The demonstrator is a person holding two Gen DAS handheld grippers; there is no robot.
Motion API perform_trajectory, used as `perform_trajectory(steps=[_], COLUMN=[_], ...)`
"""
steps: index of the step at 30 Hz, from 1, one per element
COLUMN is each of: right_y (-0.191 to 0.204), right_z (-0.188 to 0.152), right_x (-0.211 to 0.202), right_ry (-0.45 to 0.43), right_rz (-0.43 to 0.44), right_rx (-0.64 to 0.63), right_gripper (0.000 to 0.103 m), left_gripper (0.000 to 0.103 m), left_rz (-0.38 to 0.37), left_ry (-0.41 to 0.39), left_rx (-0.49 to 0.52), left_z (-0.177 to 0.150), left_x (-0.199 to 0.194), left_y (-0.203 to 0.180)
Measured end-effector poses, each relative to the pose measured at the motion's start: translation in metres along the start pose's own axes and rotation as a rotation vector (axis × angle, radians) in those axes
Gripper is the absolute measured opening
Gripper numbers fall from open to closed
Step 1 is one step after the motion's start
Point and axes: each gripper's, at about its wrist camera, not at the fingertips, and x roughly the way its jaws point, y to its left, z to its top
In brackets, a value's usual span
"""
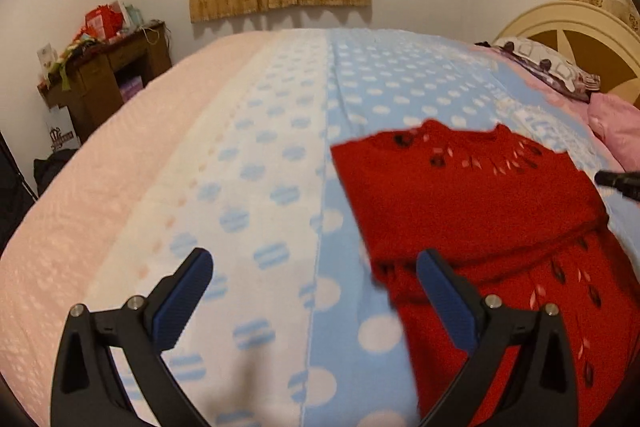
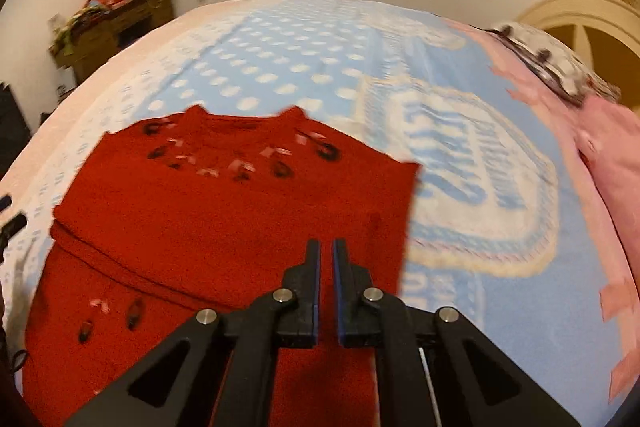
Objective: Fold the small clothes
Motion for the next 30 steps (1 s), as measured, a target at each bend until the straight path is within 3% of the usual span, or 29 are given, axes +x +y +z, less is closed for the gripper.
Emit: perform_trajectory(steps=[2,3,4,6,10,13,30], right_y=[0.011,0.015,0.017,0.018,0.013,0.001,-0.016], right_z=[0.004,0.005,0.004,0.000,-0.015,-0.020,-0.033], right_x=[0.010,0.017,0.024,0.037,0.047,0.047,0.048], right_ry=[0.010,0.032,0.056,0.085,0.103,0.100,0.117], right_rz=[0.030,0.050,0.072,0.104,0.067,0.101,0.057], right_rx=[-0.030,-0.035,-0.030,-0.018,-0.044,-0.007,0.044], right_gripper=[0.008,0.014,0.041,0.077,0.077,0.076,0.078], left_gripper=[0.103,0.103,0.103,0.103,0.103,0.103,0.103], left_rz=[0.032,0.047,0.050,0.039,0.049,0.048,-0.011], left_ry=[0.002,0.011,0.022,0.043,0.068,0.100,0.161], left_rx=[0.025,0.032,0.035,0.035,0.081,0.101,0.097], left_z=[0.009,0.011,0.012,0.011,0.000,-0.007,-0.019], left_x=[0.015,0.023,0.029,0.040,0.051,0.059,0.067], left_y=[-0.008,-0.010,-0.013,-0.017,-0.030,-0.036,-0.040])
